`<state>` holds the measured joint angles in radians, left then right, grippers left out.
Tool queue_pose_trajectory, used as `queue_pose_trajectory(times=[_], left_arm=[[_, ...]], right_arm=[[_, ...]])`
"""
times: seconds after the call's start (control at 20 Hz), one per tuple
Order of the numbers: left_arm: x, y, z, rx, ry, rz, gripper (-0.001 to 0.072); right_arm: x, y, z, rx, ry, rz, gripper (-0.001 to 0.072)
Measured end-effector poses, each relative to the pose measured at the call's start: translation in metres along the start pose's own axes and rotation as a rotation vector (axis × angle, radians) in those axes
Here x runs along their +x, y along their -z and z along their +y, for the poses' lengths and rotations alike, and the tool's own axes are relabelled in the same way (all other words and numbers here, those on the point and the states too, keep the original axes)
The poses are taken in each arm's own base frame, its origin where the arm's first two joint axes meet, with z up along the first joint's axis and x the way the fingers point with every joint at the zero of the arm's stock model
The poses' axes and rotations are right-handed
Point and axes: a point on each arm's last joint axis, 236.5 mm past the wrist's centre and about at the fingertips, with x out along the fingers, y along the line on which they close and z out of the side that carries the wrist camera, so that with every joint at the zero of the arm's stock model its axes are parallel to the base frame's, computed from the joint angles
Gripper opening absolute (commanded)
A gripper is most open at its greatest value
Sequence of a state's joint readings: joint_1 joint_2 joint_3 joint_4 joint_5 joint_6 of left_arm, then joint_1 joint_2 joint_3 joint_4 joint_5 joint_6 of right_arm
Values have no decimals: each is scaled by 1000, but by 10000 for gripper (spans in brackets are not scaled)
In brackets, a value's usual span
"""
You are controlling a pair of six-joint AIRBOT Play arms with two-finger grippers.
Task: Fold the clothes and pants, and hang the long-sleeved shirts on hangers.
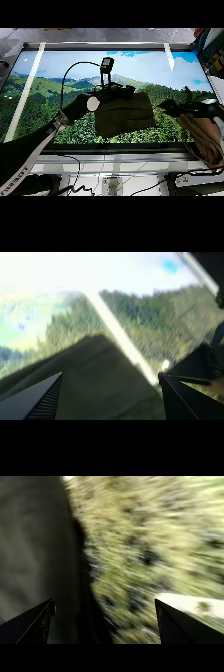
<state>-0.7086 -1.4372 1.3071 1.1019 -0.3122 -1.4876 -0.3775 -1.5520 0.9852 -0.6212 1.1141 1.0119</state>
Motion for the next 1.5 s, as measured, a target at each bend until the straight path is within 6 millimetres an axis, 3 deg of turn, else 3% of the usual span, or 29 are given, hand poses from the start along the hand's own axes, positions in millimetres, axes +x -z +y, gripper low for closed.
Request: queue_pose_trajectory(times=[0.25, 0.3, 0.35, 0.4, 0.45, 0.5, 0.55, 0.6, 0.7, 0.75, 0.85, 0.95, 1.05, 1.2, 1.35, 1.5], left_arm=[[-2, 11, 3, 12, -4, 52, 704], [-2, 12, 3, 13, -6, 56, 703], [-2, 12, 5, 14, -9, 59, 703], [-2, 11, 7, 13, -12, 59, 701], [-3, 13, 10, 10, -17, 67, 689], [-4, 13, 15, 8, -23, 75, 689], [-5, 16, 21, 3, -33, 94, 680], [-7, 19, 30, -1, -45, 117, 563], [-17, 30, 57, 7, -93, 196, 107], [-25, 37, 74, 23, -128, 243, 24], [-51, 44, 117, 53, -221, 332, 22], [-89, 37, 161, 64, -330, 379, 21], [-131, 20, 195, 46, -424, 368, 21], [-196, -13, 225, 19, -540, 292, 22], [-246, -38, 231, 12, -613, 207, 22], [-273, -53, 224, 17, -639, 148, 22]], right_arm=[[70, 21, 36, 37, -13, 69, 677], [81, 25, 42, 38, -10, 86, 603], [92, 30, 50, 30, -11, 103, 473], [102, 36, 58, 22, -12, 123, 302], [110, 41, 70, 5, -20, 141, 77], [116, 42, 80, -9, -29, 144, 31], [120, 41, 87, -37, -26, 140, 30], [121, 38, 97, -61, -32, 136, 30], [112, 21, 118, -116, -48, 95, 30], [101, 8, 129, -143, -58, 61, 30], [65, -26, 147, -189, -62, -40, 30], [11, -61, 158, -211, -45, -169, 30], [-59, -92, 157, -204, 7, -319, 30], [-183, -116, 129, -111, 144, -576, 30], [-296, -98, 76, 107, 322, -780, 30], [-377, -33, 12, 416, 528, -871, 31]])
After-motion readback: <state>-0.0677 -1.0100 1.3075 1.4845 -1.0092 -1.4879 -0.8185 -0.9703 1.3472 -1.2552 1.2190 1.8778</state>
